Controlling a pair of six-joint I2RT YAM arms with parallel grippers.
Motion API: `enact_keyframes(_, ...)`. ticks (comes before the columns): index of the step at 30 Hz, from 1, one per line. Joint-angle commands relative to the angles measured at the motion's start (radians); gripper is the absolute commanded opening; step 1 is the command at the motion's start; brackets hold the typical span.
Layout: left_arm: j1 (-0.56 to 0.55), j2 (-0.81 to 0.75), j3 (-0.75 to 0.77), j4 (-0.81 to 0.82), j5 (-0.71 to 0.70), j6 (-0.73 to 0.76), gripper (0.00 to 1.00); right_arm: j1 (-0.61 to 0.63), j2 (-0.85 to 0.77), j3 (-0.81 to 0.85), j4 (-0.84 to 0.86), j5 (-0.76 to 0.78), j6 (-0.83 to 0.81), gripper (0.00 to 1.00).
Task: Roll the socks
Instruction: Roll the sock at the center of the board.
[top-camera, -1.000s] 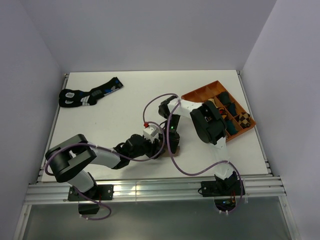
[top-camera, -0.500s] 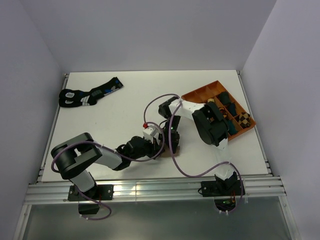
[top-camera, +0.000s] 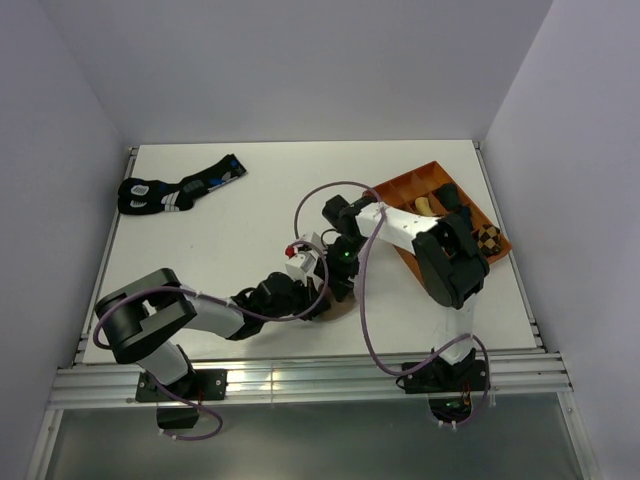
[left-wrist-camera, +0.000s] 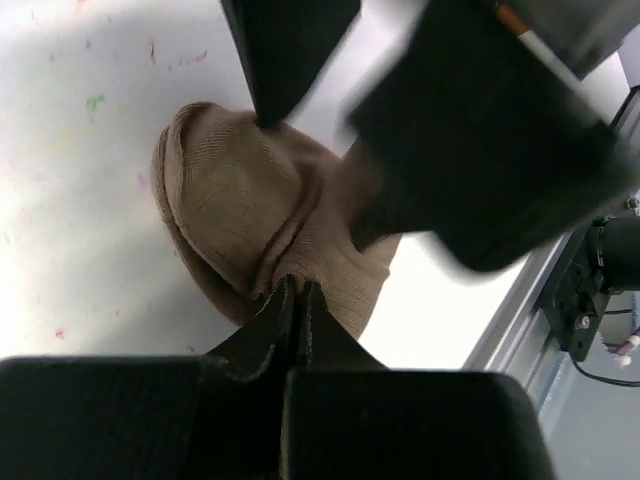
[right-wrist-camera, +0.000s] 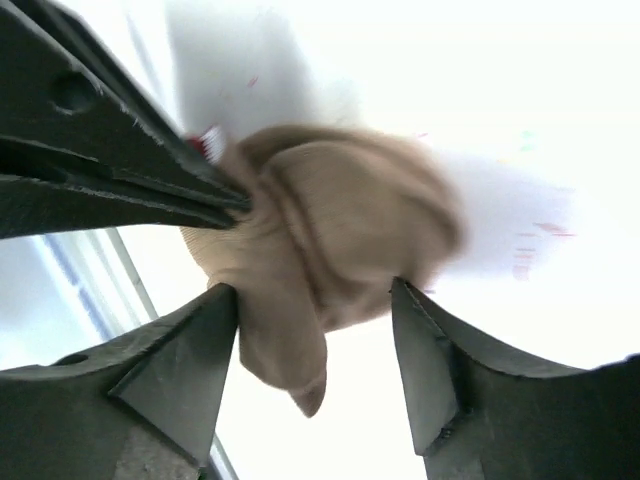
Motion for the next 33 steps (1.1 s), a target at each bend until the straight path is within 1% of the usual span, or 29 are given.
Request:
enact_keyframes(1, -0.035, 0.001, -0.009, -0.230, 0.065, -0.079, 0.00, -0.023, -0.088, -0.017, 0.212, 0.005, 0.075, 0.71)
enact_keyframes(3, -0.035, 0.001, -0.001, -0.247, 0.062, -0.097, 0.00, -0.035, -0.105, -0.031, 0.232, 0.019, 0.090, 0.73)
enact_keyframes(11, -0.032, 0.042, 0.042, -0.293, 0.091, -0.163, 0.00, -0.101, -0.218, -0.124, 0.272, 0.021, 0.111, 0.75)
enact_keyframes(16, -0.026, 0.068, 0.128, -0.424, 0.120, -0.183, 0.01, -0.151, -0.344, -0.193, 0.303, -0.002, 0.105, 0.73)
enact_keyframes(18, -0.009, 0.073, 0.157, -0.448, 0.139, -0.199, 0.00, -0.182, -0.381, -0.232, 0.329, -0.007, 0.105, 0.72)
enact_keyframes(22, 0.020, 0.079, 0.215, -0.569, 0.177, -0.208, 0.00, -0.228, -0.465, -0.305, 0.402, 0.007, 0.116, 0.71)
enact_keyframes(23, 0.032, 0.082, 0.235, -0.583, 0.188, -0.208, 0.00, -0.245, -0.474, -0.324, 0.404, 0.007, 0.110, 0.68)
enact_keyframes(25, 0.045, 0.090, 0.258, -0.643, 0.208, -0.202, 0.00, -0.256, -0.517, -0.366, 0.405, 0.001, 0.075, 0.66)
enact_keyframes(28, 0.063, 0.104, 0.318, -0.711, 0.228, -0.189, 0.00, -0.259, -0.611, -0.423, 0.419, 0.001, 0.006, 0.65)
enact_keyframes(31, 0.092, 0.133, 0.361, -0.738, 0.294, -0.183, 0.00, -0.259, -0.692, -0.501, 0.407, -0.013, -0.083, 0.65)
enact_keyframes(33, 0.111, 0.154, 0.405, -0.801, 0.327, -0.177, 0.00, -0.257, -0.739, -0.531, 0.402, -0.022, -0.134, 0.65)
